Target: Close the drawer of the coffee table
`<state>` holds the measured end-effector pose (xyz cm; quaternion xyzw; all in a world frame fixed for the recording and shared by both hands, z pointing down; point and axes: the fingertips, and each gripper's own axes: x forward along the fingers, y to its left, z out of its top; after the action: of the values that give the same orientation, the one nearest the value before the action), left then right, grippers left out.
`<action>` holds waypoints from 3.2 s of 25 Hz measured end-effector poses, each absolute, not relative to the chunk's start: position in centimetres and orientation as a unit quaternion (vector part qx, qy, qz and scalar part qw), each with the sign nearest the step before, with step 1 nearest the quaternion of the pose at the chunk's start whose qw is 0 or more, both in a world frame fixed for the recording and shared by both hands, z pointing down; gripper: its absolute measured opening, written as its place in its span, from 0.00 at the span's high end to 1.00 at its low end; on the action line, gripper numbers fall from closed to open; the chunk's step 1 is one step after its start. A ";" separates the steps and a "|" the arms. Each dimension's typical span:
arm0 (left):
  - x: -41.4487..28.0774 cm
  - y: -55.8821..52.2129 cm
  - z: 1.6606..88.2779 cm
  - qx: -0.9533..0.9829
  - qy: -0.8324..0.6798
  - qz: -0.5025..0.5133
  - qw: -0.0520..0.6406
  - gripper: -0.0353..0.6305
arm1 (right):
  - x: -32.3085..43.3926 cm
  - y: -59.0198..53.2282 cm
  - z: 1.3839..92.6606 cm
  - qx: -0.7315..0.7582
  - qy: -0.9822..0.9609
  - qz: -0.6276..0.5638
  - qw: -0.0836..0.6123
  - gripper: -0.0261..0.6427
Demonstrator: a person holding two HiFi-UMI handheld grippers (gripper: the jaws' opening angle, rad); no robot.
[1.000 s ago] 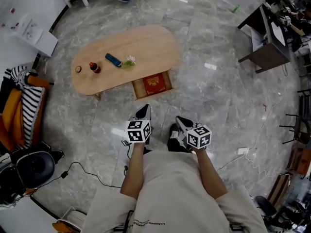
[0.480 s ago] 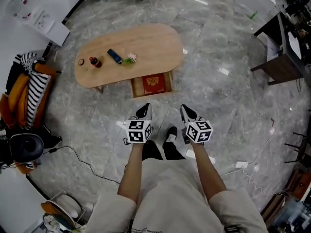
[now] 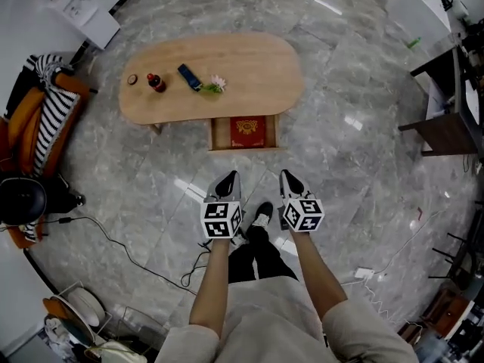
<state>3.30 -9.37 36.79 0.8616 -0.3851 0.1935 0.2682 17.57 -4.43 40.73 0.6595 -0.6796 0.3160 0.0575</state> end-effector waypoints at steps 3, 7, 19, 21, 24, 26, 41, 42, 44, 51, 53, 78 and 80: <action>2.3 -9.6 39.0 0.858 -0.389 0.193 0.274 0.93 | 16.5 -5.5 43.2 0.649 -0.690 0.312 0.071 0.94; 1.4 -10.6 42.8 0.855 -0.403 0.176 0.276 0.93 | 16.0 -5.7 47.6 0.641 -0.701 0.297 0.094 0.94; 2.4 -15.6 64.1 0.860 -0.443 0.126 0.219 0.93 | 16.5 -11.7 65.7 0.675 -0.709 0.195 0.066 0.94; 2.6 -16.3 67.5 0.862 -0.449 0.111 0.208 0.93 | 15.2 -12.8 68.4 0.680 -0.712 0.164 0.058 0.94; 2.7 -16.3 71.5 0.871 -0.443 0.097 0.188 0.93 | 13.0 -13.2 72.4 0.684 -0.716 0.133 0.048 0.94; 2.5 -16.2 73.6 0.874 -0.443 0.085 0.180 0.93 | 11.9 -13.2 74.8 0.684 -0.718 0.116 0.046 0.94; 1.3 -14.8 76.1 0.888 -0.433 0.071 0.137 0.93 | 11.0 -15.2 79.3 0.690 -0.716 0.100 0.031 0.94; 1.3 -14.8 75.9 0.889 -0.433 0.071 0.135 0.93 | 11.2 -15.5 79.3 0.692 -0.714 0.101 0.026 0.94; 1.2 -14.6 75.4 0.888 -0.434 0.069 0.135 0.93 | 11.5 -15.9 79.4 0.696 -0.711 0.103 0.021 0.94; 1.5 -14.4 74.4 0.889 -0.434 0.066 0.131 0.93 | 11.6 -15.8 79.4 0.695 -0.711 0.105 0.023 0.94; 1.7 -14.5 74.2 0.890 -0.432 0.068 0.129 0.93 | 11.6 -15.9 79.2 0.692 -0.714 0.104 0.027 0.94; 2.5 -14.2 74.0 0.885 -0.439 0.089 0.123 0.93 | 13.1 -18.5 76.8 0.681 -0.726 0.099 -0.005 0.94; 2.6 -14.1 74.0 0.885 -0.441 0.089 0.124 0.93 | 13.3 -19.2 76.6 0.680 -0.726 0.101 -0.006 0.94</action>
<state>2.63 -14.08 73.97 0.8847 -0.4405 0.0894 0.1237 13.27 -19.16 76.56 0.6801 -0.7261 0.1009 -0.0061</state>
